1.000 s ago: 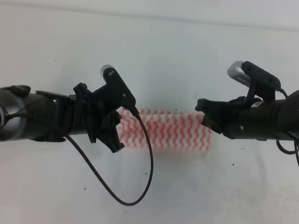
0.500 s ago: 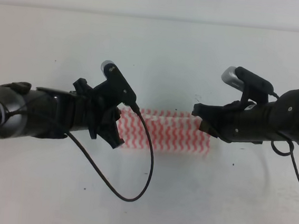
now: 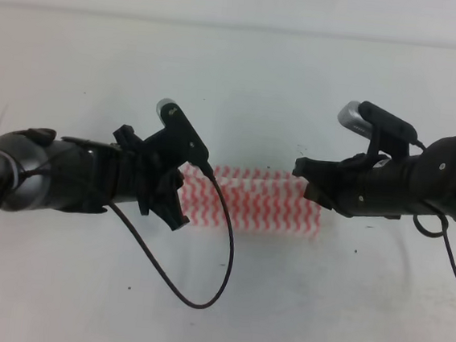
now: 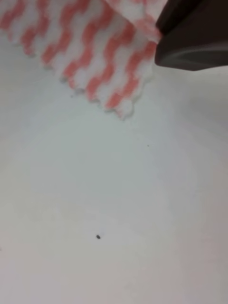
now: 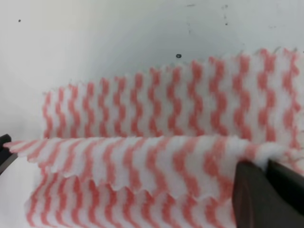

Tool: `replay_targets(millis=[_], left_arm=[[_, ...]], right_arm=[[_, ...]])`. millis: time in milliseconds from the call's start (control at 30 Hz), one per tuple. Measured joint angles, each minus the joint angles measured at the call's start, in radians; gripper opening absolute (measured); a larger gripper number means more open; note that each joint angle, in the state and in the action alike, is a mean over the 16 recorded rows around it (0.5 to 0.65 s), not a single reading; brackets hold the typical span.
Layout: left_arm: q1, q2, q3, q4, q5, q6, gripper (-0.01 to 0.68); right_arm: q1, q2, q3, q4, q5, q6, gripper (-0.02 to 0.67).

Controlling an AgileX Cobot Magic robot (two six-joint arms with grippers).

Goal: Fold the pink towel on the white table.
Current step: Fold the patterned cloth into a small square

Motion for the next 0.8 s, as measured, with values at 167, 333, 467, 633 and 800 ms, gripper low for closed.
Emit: replay_targets(millis=[167,333,467,633,800], left_arm=[[0.000,-0.002,0.000,-0.001,-0.002,0.000,-0.003],[0.000,-0.003,0.000,-0.001,-0.004,0.000,-0.003],[0.000,-0.002,0.000,-0.001,-0.008,0.000,-0.003],[0.000,-0.001,0.000,0.000,-0.015,0.000,-0.003],[0.000,0.001,-0.001,0.000,-0.019,0.000,-0.003]], right_arm=[[0.000,0.000,0.000,0.000,-0.002,0.000,-0.016],[0.000,-0.001,0.000,0.001,-0.003,0.000,-0.016],[0.000,-0.002,0.000,0.001,-0.004,0.000,-0.016],[0.000,0.000,0.000,0.001,-0.003,0.000,-0.016],[0.000,-0.001,0.000,0.000,-0.004,0.000,-0.016]])
